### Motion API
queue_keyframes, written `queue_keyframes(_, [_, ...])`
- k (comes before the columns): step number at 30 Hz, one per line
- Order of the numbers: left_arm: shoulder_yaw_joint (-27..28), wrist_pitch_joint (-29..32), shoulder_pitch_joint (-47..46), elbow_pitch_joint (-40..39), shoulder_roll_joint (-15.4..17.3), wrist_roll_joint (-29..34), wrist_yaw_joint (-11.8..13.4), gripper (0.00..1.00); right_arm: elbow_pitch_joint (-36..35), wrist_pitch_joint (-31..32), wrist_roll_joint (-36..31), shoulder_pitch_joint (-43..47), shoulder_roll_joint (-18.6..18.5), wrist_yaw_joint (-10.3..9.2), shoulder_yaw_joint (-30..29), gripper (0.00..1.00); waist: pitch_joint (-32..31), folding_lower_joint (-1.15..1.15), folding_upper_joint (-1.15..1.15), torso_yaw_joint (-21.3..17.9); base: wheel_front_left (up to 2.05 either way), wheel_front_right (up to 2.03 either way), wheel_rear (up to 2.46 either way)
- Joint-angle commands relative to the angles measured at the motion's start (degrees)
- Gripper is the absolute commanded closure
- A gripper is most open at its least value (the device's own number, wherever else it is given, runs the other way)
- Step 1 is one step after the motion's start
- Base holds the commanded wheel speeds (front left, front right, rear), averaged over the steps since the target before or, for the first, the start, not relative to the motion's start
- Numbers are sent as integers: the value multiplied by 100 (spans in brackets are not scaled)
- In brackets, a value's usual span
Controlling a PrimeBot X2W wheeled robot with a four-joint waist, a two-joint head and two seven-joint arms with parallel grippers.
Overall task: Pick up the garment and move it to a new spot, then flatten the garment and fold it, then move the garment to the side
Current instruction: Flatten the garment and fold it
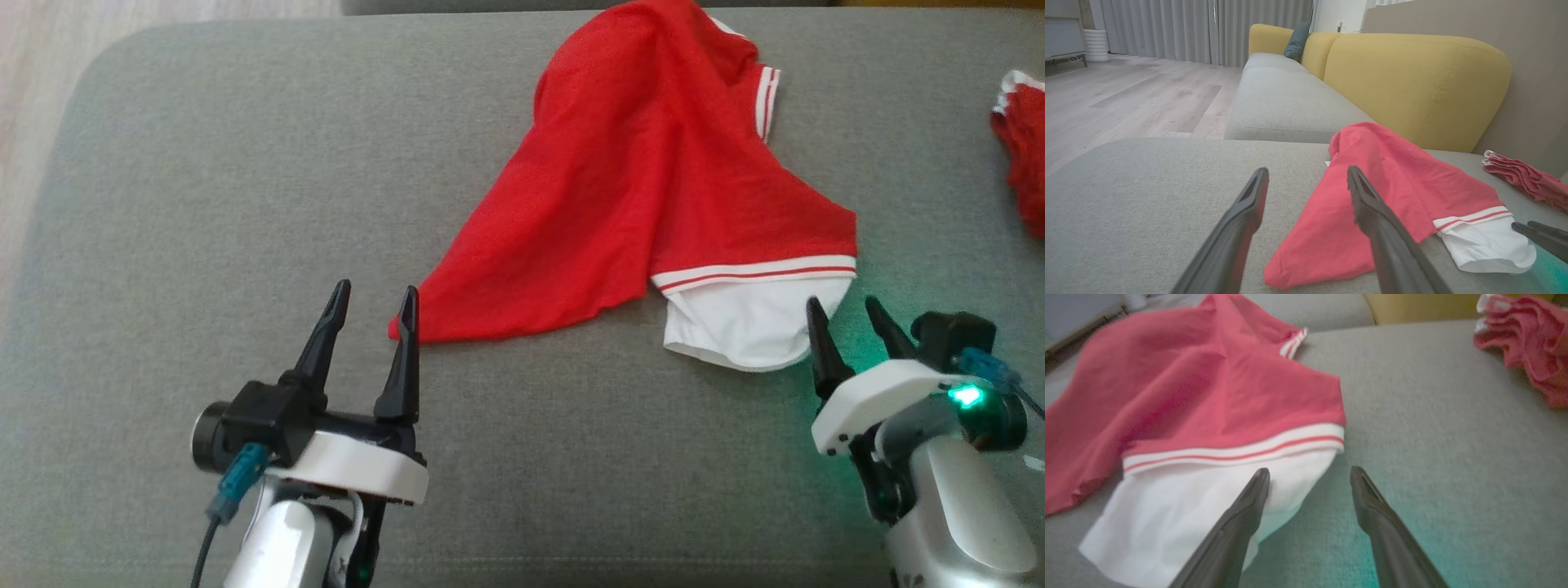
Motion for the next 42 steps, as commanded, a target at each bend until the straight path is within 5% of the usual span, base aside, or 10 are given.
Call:
queue_keyframes(1, [146,-35,-85,-169,12,37,14,0,-88,61,-65,-148,47,37,69,0,1,0,0,52,0,0,0])
queue_keyframes(7, [160,-35,-58,-156,12,23,20,0,440,550,23,-389,117,37,98,0,-22,0,0,153,0,0,0])
queue_keyframes(8, [163,-35,-54,-155,12,23,22,0,499,581,60,-423,120,37,146,13,-30,0,0,157,0,0,0])
queue_keyframes(10, [170,-35,-40,-157,12,24,24,0,585,581,114,-481,110,37,231,65,-52,0,0,155,0,0,0])
queue_keyframes(12, [173,-35,-20,-159,12,28,26,0,633,547,155,-535,67,37,305,100,-76,0,0,142,0,0,0])
queue_keyframes(27, [197,-35,66,-185,12,114,-8,0,424,482,-591,-714,-816,37,-394,100,-34,0,0,-98,0,0,0])
queue_keyframes(28, [198,-35,58,-185,12,124,-15,0,421,480,-687,-732,-825,37,-462,58,-17,0,0,-117,0,0,0])
queue_keyframes(29, [194,-35,48,-180,12,132,-24,0,419,462,-764,-740,-816,37,-518,4,-5,0,0,-129,0,0,0])
queue_keyframes(36, [232,-35,27,-161,11,155,-37,0,90,79,-859,-451,-503,37,-732,0,12,0,0,-207,0,0,0])
queue_keyframes(42, [355,-35,42,-166,11,148,-40,0,-956,-218,-833,342,19,37,-679,0,-30,0,0,-289,0,0,0])
